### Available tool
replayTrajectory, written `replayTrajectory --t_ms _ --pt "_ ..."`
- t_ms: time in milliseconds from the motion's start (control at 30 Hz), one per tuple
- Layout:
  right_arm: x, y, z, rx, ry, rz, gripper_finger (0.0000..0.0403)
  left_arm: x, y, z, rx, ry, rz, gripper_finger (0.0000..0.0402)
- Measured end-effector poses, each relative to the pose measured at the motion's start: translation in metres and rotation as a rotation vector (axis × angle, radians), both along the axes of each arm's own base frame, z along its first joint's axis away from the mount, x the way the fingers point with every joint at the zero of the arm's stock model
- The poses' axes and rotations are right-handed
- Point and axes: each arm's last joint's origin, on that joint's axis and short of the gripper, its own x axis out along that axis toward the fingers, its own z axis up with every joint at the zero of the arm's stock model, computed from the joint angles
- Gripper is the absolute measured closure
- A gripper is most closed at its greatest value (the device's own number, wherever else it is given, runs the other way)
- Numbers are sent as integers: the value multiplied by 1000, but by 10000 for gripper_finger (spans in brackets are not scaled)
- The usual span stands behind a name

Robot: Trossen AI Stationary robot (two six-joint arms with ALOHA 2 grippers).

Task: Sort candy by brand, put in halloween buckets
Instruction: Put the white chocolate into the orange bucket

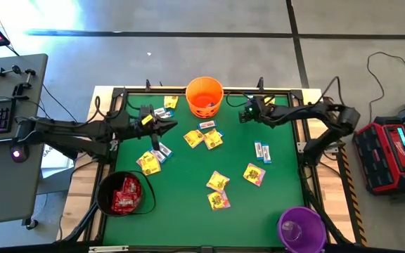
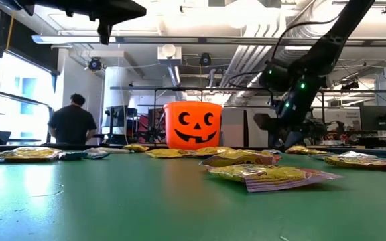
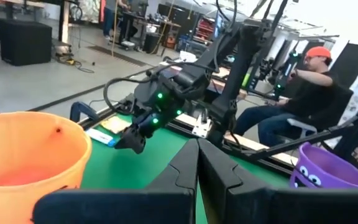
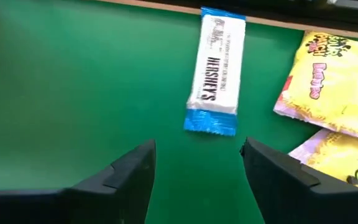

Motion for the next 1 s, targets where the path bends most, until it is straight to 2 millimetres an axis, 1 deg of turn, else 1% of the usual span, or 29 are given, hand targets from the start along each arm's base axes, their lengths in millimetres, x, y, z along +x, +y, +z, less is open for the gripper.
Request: replayTrajectory --t_ms 133,267,400,567,633,833,1000 --pt "1 -10 -9 -13 -16 -17 189 -1 2 1 -17 -7 13 402" --pt "4 -17 -16 -14 -44 -17 225 -1 4 0 -26 -5 16 402" --pt "4 -18 -23 4 -34 -44 281 -1 4 -1 -40 2 17 402" --pt "3 -18 -23 19 -27 -29 371 -1 4 -1 -44 7 18 401" --pt "3 -17 -21 24 -39 -22 394 -1 4 -1 -43 6 19 402" --pt "0 -14 -10 43 -68 -1 401 -1 4 -1 -42 7 24 402" --pt "-3 -11 6 31 -103 11 402 -1 4 -1 -33 10 25 401"
